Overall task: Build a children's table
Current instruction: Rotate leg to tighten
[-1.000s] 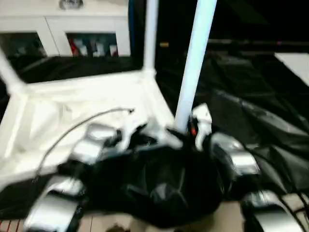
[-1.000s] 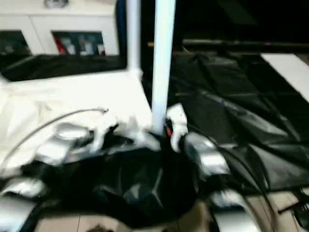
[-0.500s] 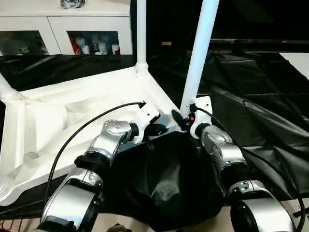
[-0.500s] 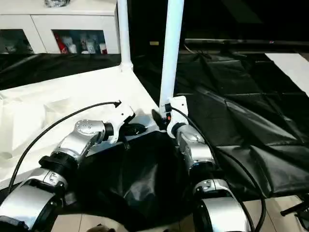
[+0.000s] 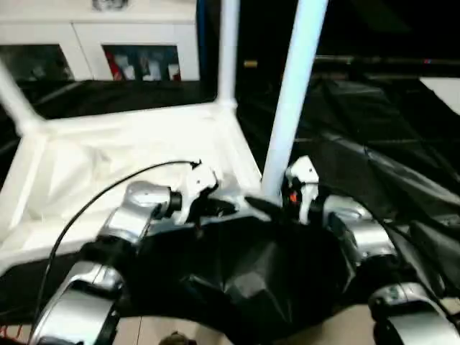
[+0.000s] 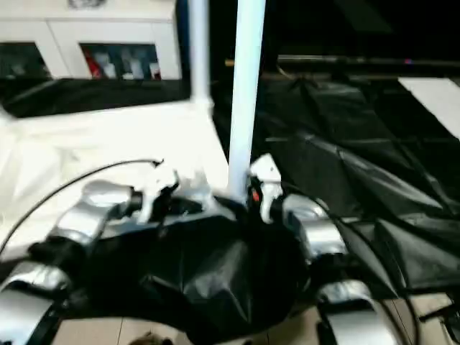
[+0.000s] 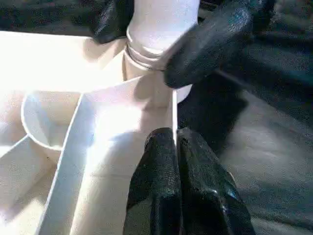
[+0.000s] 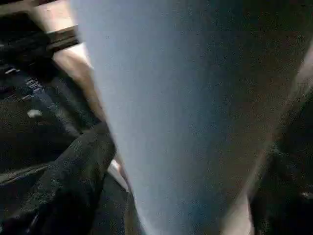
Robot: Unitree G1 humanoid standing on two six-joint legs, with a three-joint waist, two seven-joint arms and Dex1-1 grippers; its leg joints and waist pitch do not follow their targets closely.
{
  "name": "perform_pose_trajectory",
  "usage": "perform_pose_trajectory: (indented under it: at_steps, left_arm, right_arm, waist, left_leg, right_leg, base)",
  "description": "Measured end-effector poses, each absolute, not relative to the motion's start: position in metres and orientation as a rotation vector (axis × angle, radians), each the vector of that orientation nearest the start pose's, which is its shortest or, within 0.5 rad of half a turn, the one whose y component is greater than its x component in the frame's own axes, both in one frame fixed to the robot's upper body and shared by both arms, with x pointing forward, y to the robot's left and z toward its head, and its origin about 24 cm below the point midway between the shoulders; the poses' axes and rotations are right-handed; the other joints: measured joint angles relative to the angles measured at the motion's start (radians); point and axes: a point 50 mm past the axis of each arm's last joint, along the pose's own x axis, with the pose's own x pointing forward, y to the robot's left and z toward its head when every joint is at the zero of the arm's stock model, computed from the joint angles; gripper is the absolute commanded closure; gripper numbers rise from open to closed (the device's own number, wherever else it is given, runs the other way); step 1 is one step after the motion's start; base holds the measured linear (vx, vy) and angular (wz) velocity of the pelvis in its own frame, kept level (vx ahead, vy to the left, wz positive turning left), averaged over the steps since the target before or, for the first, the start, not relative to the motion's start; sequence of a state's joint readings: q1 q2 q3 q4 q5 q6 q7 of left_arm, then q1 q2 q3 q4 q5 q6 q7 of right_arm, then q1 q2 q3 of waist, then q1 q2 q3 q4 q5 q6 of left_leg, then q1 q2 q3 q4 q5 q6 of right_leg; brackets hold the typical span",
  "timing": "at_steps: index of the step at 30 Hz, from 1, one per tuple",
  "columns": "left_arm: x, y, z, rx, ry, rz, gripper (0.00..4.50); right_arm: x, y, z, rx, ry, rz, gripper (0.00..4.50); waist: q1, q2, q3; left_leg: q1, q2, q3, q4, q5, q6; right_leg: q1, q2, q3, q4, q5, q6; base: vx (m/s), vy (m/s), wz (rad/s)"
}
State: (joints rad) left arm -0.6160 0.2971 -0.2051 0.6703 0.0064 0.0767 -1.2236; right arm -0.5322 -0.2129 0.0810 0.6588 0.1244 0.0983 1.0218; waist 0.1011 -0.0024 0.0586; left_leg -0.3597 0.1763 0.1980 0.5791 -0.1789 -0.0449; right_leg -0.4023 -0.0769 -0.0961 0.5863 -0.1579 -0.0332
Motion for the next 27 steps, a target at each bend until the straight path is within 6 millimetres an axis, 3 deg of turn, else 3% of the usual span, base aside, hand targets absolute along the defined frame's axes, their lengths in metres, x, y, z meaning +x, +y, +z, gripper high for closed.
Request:
perform_pose_trajectory:
  at_steps: [13, 18, 22, 27]
  left_arm:
    - [0.303, 0.135, 0.053, 0.235, 0.480, -1.458, 4.50]
    - [0.303, 0.134, 0.053, 0.230, 0.484, -1.452, 4.50]
    - [0.309, 0.130, 0.050, 0.244, 0.455, -1.384, 4.50]
    - [0.323, 0.118, 0.048, 0.241, 0.434, -1.240, 4.50]
  right_arm:
    - [0.302, -0.130, 0.040, -0.007, 0.356, 1.297, 1.72]
    - [0.300, -0.129, 0.040, -0.004, 0.360, 1.294, 1.86]
    - [0.305, -0.129, 0.037, 0.011, 0.340, 1.170, 1.88]
    - [0.323, -0.120, 0.034, 0.038, 0.312, 0.886, 1.93]
  waist:
    - [0.001, -0.001, 0.001]
    - [0.002, -0.001, 0.001]
    - [0.003, -0.001, 0.000]
    - [-0.015, -0.001, 0.000]
  left_leg:
    - [-0.002, 0.000, 0.000, 0.000, 0.000, 0.000]
    - [-0.002, 0.000, 0.000, 0.002, 0.000, 0.000]
    - [0.000, 0.000, 0.000, 0.005, 0.000, 0.000]
    - [0.002, 0.000, -0.001, 0.008, 0.000, 0.000]
  right_leg:
    - [-0.001, 0.000, 0.000, 0.000, -0.002, 0.004]
    - [-0.001, 0.000, 0.000, 0.000, -0.003, 0.004]
    - [0.000, 0.000, 0.000, 0.002, -0.003, 0.005]
    - [0.002, -0.001, 0.000, 0.003, -0.003, 0.006]
  base:
    - [0.000, 0.000, 0.00]
    - [0.000, 0.000, 0.00]
    - [0.000, 0.000, 0.00]
    - [0.000, 0.000, 0.00]
